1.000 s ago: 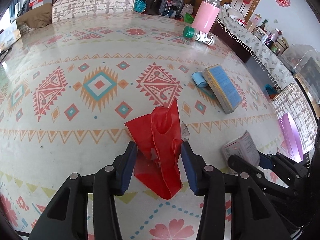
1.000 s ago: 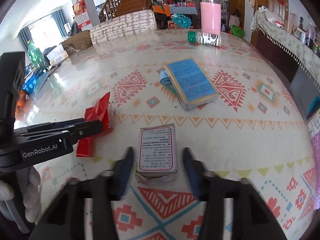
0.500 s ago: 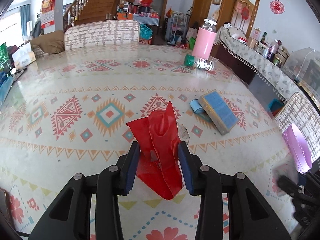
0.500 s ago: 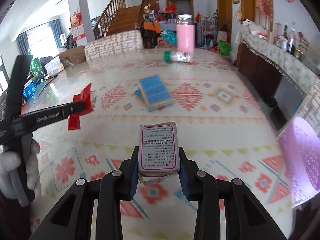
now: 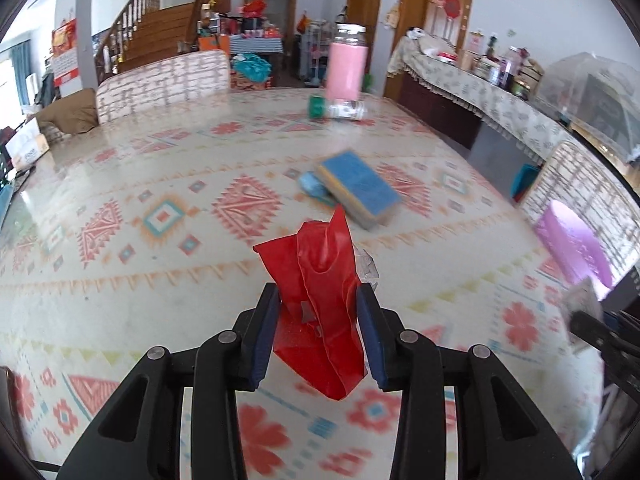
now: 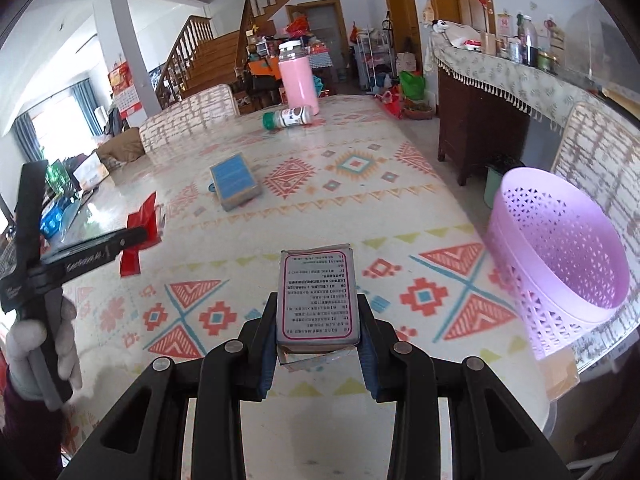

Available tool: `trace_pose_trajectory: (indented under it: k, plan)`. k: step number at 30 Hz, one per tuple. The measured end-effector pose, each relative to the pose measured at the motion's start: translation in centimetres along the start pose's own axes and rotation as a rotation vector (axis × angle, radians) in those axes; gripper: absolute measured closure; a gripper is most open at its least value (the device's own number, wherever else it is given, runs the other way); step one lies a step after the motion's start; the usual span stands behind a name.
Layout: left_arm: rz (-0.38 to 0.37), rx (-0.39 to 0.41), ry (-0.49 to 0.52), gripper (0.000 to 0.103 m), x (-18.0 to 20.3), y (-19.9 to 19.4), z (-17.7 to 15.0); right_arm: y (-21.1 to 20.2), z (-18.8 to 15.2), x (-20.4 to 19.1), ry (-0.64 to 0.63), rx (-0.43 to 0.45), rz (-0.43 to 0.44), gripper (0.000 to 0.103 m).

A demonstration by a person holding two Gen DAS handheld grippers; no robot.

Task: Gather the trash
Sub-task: 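Carry both items to the pink basket and open both tools to drop them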

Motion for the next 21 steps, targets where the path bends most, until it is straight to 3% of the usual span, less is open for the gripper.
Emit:
trace_pose_trajectory:
  k: [12, 21]
  plan:
    - [-0.015, 0.053, 0.117, 0.065, 7.2, -4.0, 0.6, -1.1, -0.8, 2.7, 0.056, 0.023, 0.041, 0.066]
    - [0.030, 0.046, 0.198, 0.065, 10.8, -3.3, 0.6, -2.3, -0.8, 5.3, 0.086, 0.058, 0.039, 0.066]
Point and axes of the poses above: each gripper's, at about its wrist camera, not at the fingertips, and y roughly the way its jaws point, x to its right, z to its top, the point moved 1 cm from there along y, roughly the way its jaws point, and after that the axes turned 5 degrees about x, right-handed, at the moved point
